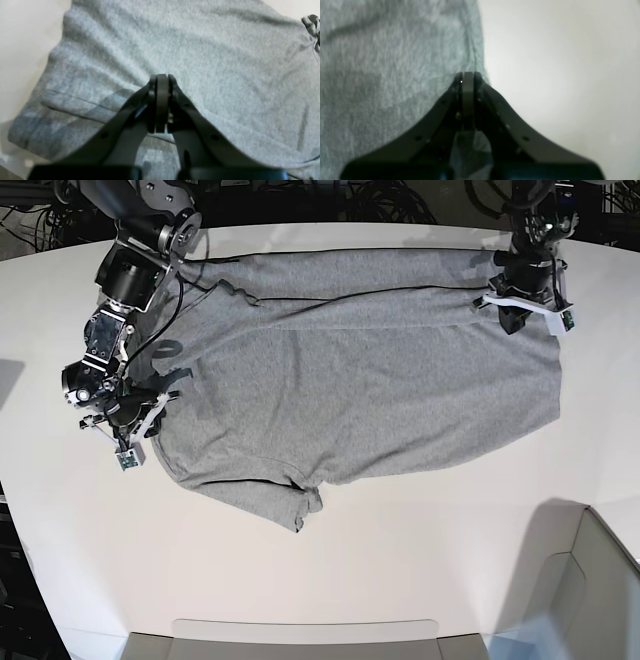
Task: Fold the T-shirt properly
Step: 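Move the right gripper along the shirt side toward the hem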
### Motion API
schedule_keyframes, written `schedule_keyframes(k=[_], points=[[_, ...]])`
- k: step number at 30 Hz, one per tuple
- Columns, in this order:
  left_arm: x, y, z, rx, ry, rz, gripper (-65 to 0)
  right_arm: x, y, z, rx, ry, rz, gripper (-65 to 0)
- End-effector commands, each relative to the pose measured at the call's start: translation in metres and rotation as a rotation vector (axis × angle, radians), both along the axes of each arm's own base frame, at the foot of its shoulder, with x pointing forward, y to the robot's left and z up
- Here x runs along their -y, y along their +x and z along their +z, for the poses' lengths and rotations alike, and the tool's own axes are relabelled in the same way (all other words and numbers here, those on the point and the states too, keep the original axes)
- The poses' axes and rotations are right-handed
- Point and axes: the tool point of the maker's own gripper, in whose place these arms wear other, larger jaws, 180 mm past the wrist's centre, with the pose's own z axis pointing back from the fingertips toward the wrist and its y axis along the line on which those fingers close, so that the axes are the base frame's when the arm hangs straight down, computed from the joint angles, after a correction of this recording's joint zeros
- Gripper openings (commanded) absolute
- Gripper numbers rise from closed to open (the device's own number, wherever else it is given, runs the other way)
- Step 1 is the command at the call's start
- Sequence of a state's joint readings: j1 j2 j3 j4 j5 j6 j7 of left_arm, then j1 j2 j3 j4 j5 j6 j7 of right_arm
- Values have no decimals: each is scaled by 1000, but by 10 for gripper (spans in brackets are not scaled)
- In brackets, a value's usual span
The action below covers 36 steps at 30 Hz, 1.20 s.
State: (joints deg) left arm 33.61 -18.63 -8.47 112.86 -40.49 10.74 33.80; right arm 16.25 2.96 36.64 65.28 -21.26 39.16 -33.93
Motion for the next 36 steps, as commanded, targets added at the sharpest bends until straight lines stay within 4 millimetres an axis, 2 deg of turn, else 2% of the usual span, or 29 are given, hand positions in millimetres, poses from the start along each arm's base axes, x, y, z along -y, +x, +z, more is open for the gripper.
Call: schedule_keyframes(k=[1,5,11,15,18,21,24,29,33,36], points=[[-2,5,8,34,16,4,-650,5,3,9,32,-11,-3,-642],[-2,4,8,34,14,6,-650,9,-19,-1,2,-41,-3,-642],[-4,5,9,37,20,3,-650,21,-64,-8,-25,-117,0,-641],[-4,6,9,39,23,3,-650,26,-85,-2,-19,-164,6,-641],[-3,14,13,59,22,1,-650,27,-89,9,8,-191,9,-641],[-1,12,7,16,3,-9,-650,27,-82,23,48,-204,8,-639],[6,24,9,7,-26,-26,-650,28,-63,47,119,-221,4,-628],[11,29,9,-23,-54,-44,-650,24,-22,91,248,-229,1,-508],[11,29,9,-21,-55,-41,-650,4,11,121,326,-236,70,-431],[11,29,9,-21,-56,-39,-650,-8,39,126,334,-200,99,-419]])
